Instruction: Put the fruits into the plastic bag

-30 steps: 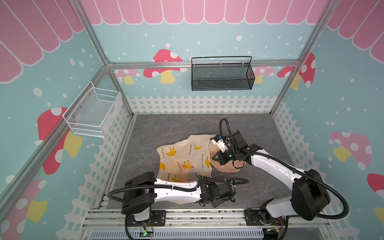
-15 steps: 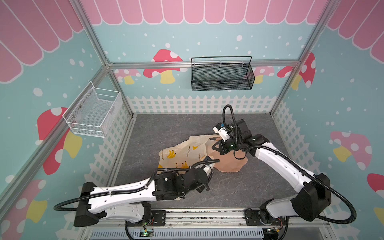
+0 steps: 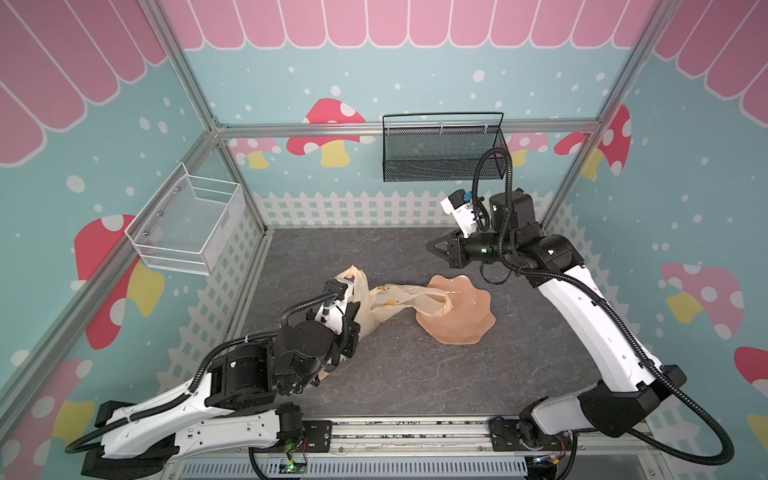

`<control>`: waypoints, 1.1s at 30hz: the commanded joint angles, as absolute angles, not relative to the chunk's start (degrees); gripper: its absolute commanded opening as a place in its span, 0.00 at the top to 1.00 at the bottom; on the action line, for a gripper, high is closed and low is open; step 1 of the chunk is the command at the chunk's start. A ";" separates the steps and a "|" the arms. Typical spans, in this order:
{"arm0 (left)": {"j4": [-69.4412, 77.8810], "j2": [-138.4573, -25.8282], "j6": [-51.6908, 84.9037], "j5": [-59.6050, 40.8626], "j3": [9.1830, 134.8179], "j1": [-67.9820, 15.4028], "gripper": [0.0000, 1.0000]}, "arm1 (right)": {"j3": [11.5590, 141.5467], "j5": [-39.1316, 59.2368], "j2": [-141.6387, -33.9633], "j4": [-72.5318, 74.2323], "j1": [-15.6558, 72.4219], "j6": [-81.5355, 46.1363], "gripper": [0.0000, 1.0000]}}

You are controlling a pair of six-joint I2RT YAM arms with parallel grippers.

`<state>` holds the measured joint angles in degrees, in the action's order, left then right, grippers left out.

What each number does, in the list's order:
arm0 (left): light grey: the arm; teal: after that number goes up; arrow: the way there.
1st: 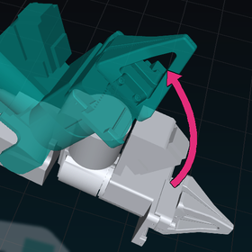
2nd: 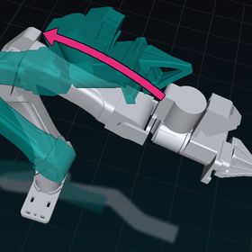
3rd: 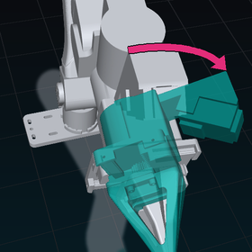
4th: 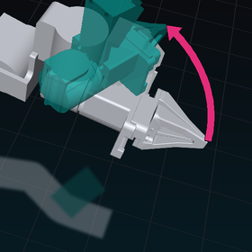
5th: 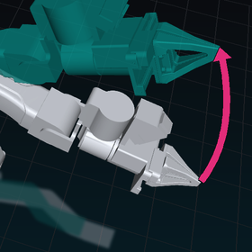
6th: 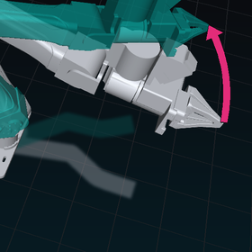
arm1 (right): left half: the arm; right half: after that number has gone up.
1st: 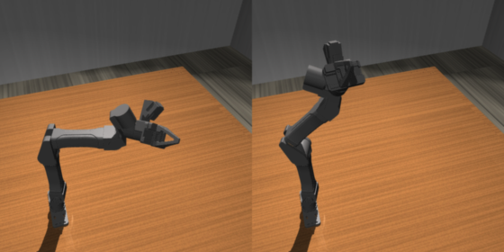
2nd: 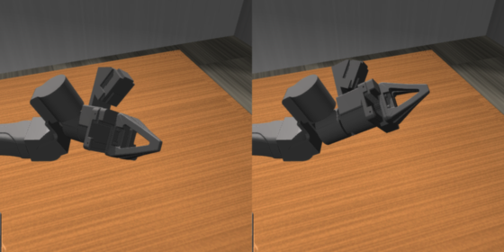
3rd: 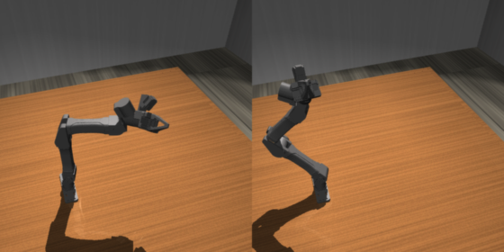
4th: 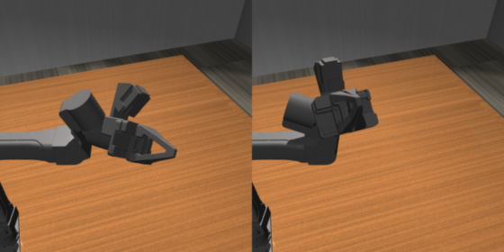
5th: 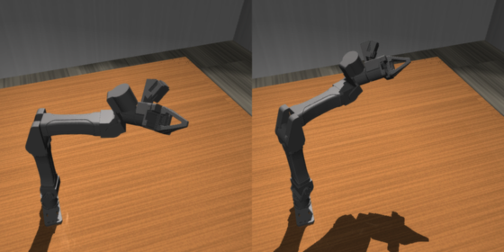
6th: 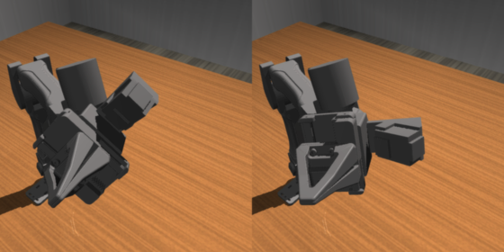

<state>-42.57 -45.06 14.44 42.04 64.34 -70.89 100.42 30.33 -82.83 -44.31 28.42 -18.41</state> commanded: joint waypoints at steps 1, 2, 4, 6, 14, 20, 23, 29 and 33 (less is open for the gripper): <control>-43.17 -45.45 13.41 41.36 64.09 -70.51 0.97 | 95.91 28.47 -84.32 -51.83 28.03 -14.39 0.55; -43.05 -46.22 13.85 40.13 63.73 -70.53 0.97 | 93.46 28.04 -83.97 -51.46 27.99 -13.65 0.46; -43.12 -48.32 14.86 38.70 63.29 -70.49 0.99 | 88.03 26.06 -82.87 -51.40 27.96 -11.64 0.31; -42.95 -49.51 15.71 38.34 63.37 -70.57 0.99 | 84.08 25.39 -81.32 -51.47 28.03 -9.99 0.23; -42.03 -48.71 14.50 38.58 63.34 -70.49 0.98 | 65.01 17.20 -75.43 -48.12 27.94 -11.16 0.13; -42.44 -48.71 14.77 37.45 63.39 -70.42 0.98 | 61.07 13.43 -76.17 -40.89 27.86 -12.68 0.13; -42.42 -48.93 14.85 37.10 63.61 -70.46 0.98 | 59.02 11.99 -77.16 -36.42 27.67 -10.99 0.14; -43.10 -48.18 15.11 37.19 63.56 -70.40 0.98 | 56.86 14.49 -82.75 -26.87 26.79 -6.68 0.18; -44.81 -47.60 15.73 37.53 63.91 -70.42 0.98 | 57.96 12.67 -86.29 -24.24 26.28 -4.53 0.28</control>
<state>-42.94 -48.56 14.81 37.34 63.35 -70.63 57.58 13.56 -84.99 -28.51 26.81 -7.53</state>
